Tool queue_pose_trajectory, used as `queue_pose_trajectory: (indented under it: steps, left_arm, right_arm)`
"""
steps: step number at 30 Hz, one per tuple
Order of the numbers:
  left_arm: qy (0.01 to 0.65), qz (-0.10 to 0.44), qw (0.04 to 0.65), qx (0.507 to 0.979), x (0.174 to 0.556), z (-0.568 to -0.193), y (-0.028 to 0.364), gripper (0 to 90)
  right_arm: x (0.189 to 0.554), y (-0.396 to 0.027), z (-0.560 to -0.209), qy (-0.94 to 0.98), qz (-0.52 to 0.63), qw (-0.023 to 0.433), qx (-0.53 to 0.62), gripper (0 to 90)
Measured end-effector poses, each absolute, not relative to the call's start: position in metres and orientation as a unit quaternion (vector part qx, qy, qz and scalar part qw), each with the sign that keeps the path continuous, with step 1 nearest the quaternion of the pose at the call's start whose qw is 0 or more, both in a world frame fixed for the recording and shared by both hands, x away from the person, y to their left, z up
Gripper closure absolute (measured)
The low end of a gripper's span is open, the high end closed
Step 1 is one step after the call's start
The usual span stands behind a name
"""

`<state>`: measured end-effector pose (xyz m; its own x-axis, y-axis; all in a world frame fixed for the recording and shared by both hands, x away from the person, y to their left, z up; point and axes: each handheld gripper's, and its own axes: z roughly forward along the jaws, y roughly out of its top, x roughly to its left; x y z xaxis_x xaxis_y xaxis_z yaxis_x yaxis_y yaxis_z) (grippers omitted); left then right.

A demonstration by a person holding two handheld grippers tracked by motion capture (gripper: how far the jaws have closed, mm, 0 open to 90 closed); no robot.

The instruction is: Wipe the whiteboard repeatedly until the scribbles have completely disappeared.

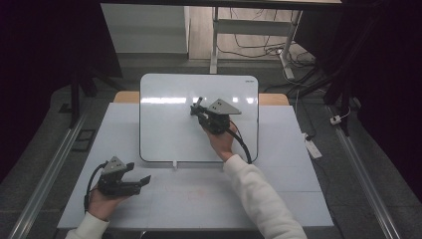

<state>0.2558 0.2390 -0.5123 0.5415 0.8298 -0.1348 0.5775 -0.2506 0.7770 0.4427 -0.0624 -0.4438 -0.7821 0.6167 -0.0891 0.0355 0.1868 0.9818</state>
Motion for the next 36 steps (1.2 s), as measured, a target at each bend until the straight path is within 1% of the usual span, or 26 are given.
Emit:
queue_pose_trajectory:
  steps: [1,3,7,9,12,13,15,17,19,22,24,25,27,30,33,36]
  left_arm:
    - [0.453,0.153,0.411,0.776,0.256,-0.512,0.239,18.7]
    - [0.453,0.154,0.411,0.776,0.255,-0.512,0.239,18.7]
    - [0.454,0.155,0.414,0.773,0.254,-0.511,0.239,18.7]
    - [0.454,0.154,0.413,0.774,0.255,-0.512,0.239,18.7]
    - [0.454,0.153,0.411,0.775,0.256,-0.513,0.239,18.7]
    - [0.454,0.153,0.41,0.776,0.256,-0.513,0.238,18.6]
    - [0.454,0.154,0.41,0.776,0.255,-0.512,0.239,18.5]
    - [0.455,0.155,0.413,0.774,0.255,-0.512,0.24,18.6]
    - [0.456,0.154,0.413,0.773,0.255,-0.512,0.24,18.7]
    - [0.454,0.154,0.41,0.776,0.256,-0.512,0.239,18.6]
    - [0.454,0.154,0.41,0.776,0.256,-0.512,0.238,18.6]
    - [0.454,0.155,0.411,0.775,0.256,-0.512,0.239,18.6]
    - [0.456,0.155,0.412,0.774,0.256,-0.512,0.239,18.6]
    - [0.454,0.155,0.412,0.775,0.255,-0.512,0.239,18.7]
    - [0.453,0.155,0.412,0.776,0.255,-0.512,0.238,18.6]
    - [0.453,0.156,0.412,0.775,0.255,-0.511,0.238,18.6]
  right_arm:
    - [0.44,-0.059,-0.446,0.737,0.594,0.24,0.217,81.0]
    - [0.437,-0.055,-0.447,0.745,0.584,0.25,0.205,80.9]
    - [0.445,-0.065,-0.44,0.726,0.593,0.266,0.226,80.9]
    - [0.447,-0.07,-0.439,0.722,0.598,0.261,0.233,81.0]
    - [0.442,-0.067,-0.44,0.732,0.586,0.271,0.216,80.9]
    - [0.443,-0.068,-0.44,0.732,0.587,0.269,0.217,81.0]
    - [0.447,-0.074,-0.437,0.721,0.592,0.278,0.23,80.9]
    - [0.453,-0.084,-0.434,0.705,0.604,0.275,0.251,81.0]
    - [0.455,-0.091,-0.432,0.699,0.604,0.284,0.257,80.9]
    - [0.453,-0.09,-0.432,0.702,0.602,0.282,0.256,81.0]
    - [0.45,-0.083,-0.435,0.71,0.602,0.27,0.249,80.9]
    - [0.448,-0.079,-0.437,0.715,0.597,0.271,0.241,80.9]
    - [0.447,-0.078,-0.437,0.718,0.593,0.276,0.238,81.0]
    - [0.451,-0.093,-0.431,0.707,0.589,0.296,0.258,80.9]
    - [0.454,-0.105,-0.428,0.698,0.593,0.295,0.272,81.0]
    - [0.449,-0.095,-0.433,0.708,0.594,0.28,0.261,80.9]
